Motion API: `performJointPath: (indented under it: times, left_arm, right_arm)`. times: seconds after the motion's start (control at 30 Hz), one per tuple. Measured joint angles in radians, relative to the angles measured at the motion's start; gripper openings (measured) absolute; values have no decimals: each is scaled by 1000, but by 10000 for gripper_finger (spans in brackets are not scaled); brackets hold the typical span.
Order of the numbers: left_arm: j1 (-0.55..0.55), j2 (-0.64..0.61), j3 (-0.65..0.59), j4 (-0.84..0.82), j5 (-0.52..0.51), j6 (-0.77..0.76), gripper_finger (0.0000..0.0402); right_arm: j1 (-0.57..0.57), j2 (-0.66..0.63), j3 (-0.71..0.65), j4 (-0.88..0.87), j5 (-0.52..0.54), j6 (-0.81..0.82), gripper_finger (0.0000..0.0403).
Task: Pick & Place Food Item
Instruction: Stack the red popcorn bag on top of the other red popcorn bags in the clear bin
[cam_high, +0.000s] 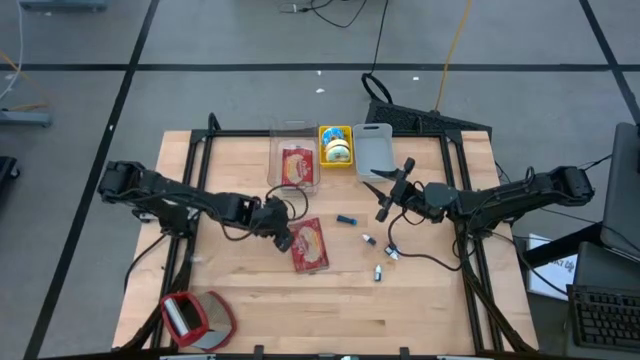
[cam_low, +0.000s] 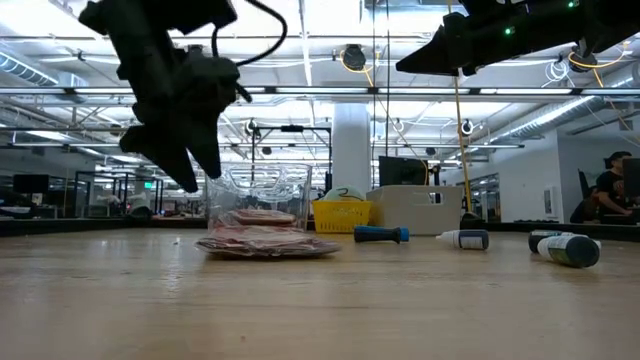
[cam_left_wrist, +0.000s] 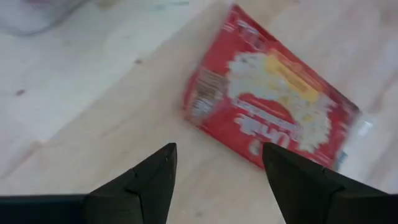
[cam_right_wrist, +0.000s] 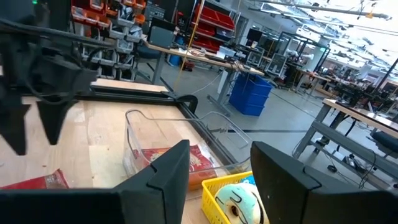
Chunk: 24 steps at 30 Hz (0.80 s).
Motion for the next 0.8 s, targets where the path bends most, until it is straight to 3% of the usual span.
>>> performJointPath:
  times: [0.33, 0.63, 0.8]
  left_arm:
    - [98, 10, -25, 38, -7, 117, 239]
    - [98, 11, -120, 244, 3, 167, 239]
    - [92, 31, -135, 263, -4, 177, 239]
  right_arm:
    - [0, 0, 0, 1, -3, -8, 160]
    - [0, 0, 0, 1, -3, -9, 161]
    - [0, 0, 0, 2, -3, -9, 161]
